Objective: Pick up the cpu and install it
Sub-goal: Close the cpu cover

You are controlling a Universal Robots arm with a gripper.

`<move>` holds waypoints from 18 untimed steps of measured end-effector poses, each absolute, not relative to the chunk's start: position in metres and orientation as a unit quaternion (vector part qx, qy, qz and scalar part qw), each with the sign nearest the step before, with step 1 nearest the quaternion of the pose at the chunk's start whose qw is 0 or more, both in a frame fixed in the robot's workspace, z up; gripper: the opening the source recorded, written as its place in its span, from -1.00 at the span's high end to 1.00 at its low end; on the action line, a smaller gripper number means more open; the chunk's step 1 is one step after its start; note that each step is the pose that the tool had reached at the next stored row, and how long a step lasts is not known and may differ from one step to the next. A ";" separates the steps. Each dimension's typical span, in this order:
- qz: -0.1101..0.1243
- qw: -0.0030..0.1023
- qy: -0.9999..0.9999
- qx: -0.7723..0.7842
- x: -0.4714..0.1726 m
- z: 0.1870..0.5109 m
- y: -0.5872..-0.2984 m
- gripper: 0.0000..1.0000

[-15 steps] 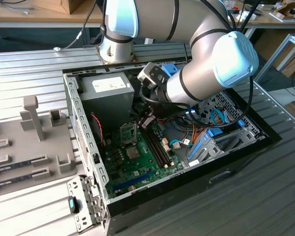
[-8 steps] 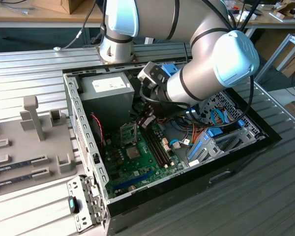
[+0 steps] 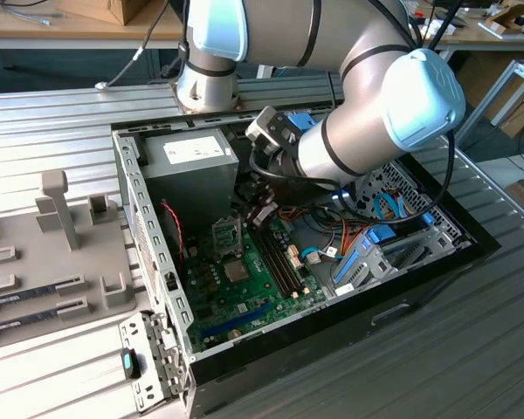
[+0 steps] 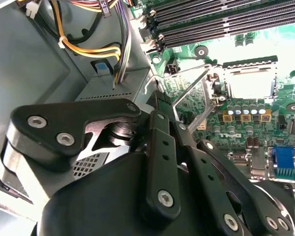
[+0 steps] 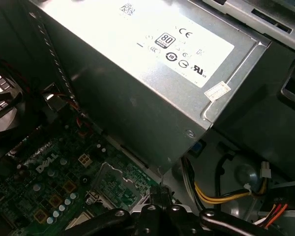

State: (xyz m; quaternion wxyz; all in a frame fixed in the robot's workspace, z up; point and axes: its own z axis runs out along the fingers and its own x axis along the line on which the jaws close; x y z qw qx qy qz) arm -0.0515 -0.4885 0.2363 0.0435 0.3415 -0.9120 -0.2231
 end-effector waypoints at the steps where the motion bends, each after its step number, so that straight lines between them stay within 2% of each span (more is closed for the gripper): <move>1: -0.223 0.044 -0.912 0.341 -0.052 0.236 -0.489 0.79; 18: -0.223 0.044 -0.911 0.343 -0.052 0.236 -0.500 0.79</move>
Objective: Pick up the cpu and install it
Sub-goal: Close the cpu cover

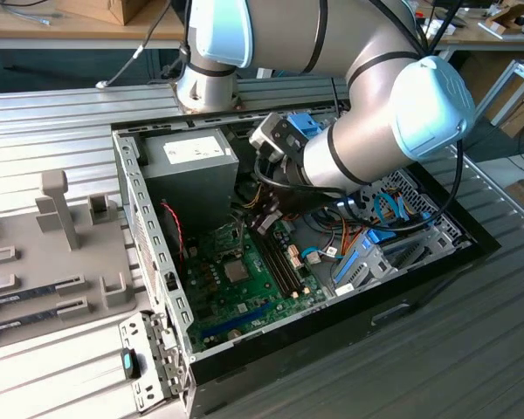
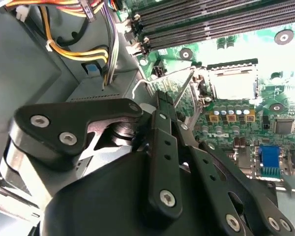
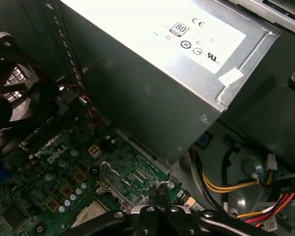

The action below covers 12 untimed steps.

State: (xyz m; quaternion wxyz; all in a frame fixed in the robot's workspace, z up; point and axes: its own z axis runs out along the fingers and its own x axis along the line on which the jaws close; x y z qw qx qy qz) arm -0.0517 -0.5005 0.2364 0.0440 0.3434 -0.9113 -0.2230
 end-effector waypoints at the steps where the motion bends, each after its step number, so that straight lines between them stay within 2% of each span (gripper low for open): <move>1: -0.223 0.045 -0.910 0.346 -0.052 0.236 -0.500 0.79; 7: -0.222 0.050 -0.902 0.366 -0.052 0.236 -0.501 0.79; 12: -0.222 0.050 -0.902 0.366 -0.052 0.236 -0.504 0.79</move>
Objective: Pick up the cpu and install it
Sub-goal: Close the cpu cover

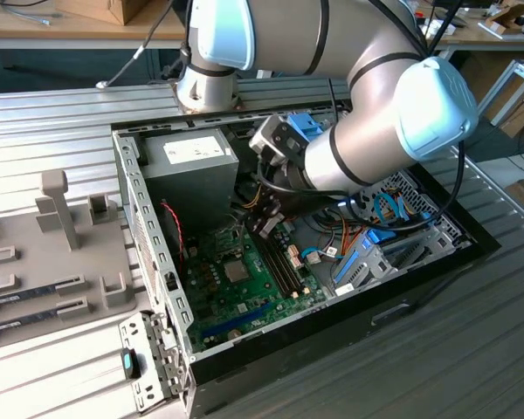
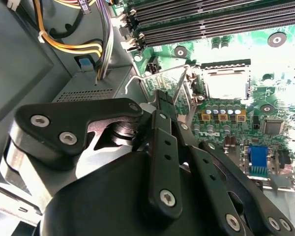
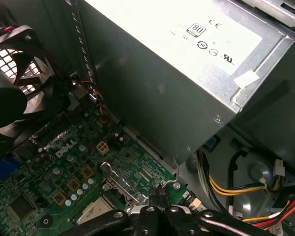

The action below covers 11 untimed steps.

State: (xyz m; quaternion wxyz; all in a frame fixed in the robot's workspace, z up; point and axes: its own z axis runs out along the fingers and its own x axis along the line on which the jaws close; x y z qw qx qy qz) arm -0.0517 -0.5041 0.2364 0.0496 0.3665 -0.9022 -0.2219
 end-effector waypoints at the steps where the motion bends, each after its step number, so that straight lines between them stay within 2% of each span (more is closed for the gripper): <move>1: -0.222 0.050 -0.902 0.366 -0.052 0.236 -0.505 0.79; 11: -0.222 0.050 -0.902 0.367 -0.052 0.236 -0.512 0.79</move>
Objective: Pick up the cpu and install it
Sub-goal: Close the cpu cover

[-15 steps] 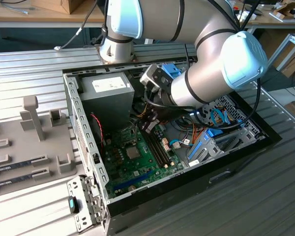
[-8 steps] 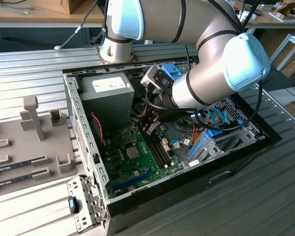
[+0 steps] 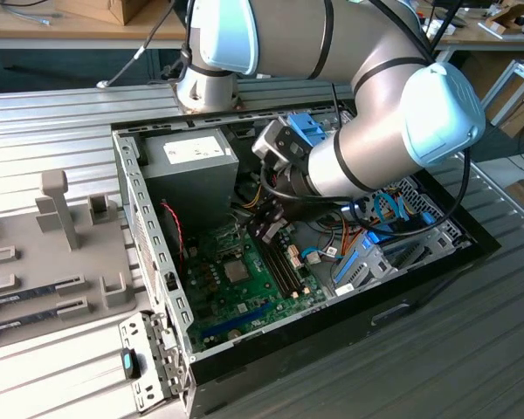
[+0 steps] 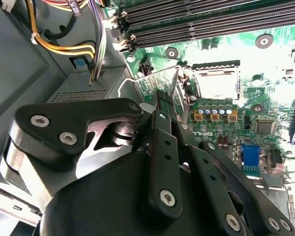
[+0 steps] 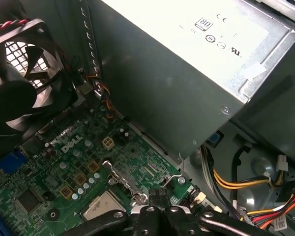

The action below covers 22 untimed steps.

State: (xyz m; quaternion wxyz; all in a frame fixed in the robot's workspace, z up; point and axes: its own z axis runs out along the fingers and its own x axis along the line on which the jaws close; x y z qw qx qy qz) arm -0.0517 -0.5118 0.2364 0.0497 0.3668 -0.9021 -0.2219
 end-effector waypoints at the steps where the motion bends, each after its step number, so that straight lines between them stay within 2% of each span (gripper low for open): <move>1: -0.222 0.050 -0.902 0.367 -0.052 0.236 -0.512 0.79; 22: -0.223 0.047 -0.906 0.356 -0.052 0.236 -0.523 0.79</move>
